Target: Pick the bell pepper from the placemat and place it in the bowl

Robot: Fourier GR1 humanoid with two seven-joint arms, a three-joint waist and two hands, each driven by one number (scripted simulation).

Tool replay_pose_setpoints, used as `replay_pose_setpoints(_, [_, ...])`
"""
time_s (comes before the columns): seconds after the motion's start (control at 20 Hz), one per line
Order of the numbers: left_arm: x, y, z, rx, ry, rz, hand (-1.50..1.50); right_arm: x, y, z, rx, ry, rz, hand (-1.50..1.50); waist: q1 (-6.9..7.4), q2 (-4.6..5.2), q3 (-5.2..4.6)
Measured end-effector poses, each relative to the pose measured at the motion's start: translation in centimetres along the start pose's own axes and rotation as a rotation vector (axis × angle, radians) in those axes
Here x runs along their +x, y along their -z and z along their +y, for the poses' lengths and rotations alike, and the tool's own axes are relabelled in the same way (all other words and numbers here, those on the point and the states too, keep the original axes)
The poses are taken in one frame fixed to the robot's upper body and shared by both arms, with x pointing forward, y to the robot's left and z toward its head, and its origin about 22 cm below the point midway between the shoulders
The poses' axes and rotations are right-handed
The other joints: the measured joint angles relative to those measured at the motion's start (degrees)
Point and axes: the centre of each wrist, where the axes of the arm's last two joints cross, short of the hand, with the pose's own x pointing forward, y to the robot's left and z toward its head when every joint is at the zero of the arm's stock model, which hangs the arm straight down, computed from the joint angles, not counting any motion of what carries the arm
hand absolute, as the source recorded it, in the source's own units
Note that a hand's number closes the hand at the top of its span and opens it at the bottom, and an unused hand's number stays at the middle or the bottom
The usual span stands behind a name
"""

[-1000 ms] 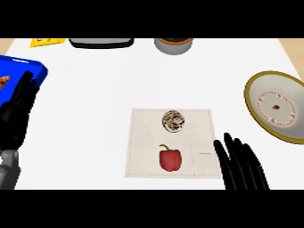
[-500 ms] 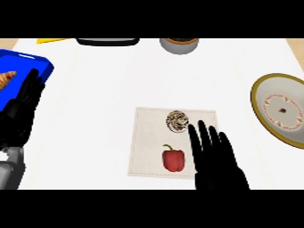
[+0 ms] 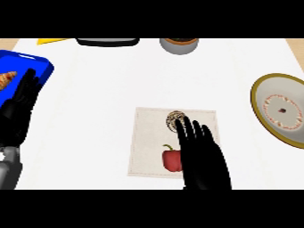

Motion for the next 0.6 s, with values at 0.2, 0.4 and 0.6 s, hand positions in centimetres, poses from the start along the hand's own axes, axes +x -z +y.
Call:
replay_pose_setpoints(0.2, [0.3, 0.0, 0.2, -0.006, -0.003, 0.003, 0.00, 0.3, 1.3, 0.8, 0.080, -0.032, 0.022, -1.50, -0.18, -0.09, 0.02])
replay_pose_setpoints(0.4, [-0.2, -0.4, -0.2, -0.002, -0.002, 0.008, 0.00, 1.1, 2.2, 1.5, 0.081, -0.100, 0.036, -1.50, -0.39, -0.16, 0.04])
replay_pose_setpoints(0.6, [0.3, -0.1, -0.2, -0.001, 0.001, 0.004, 0.00, 2.2, 2.7, 1.7, 0.024, -0.173, 0.032, -1.50, -0.53, -0.21, 0.06])
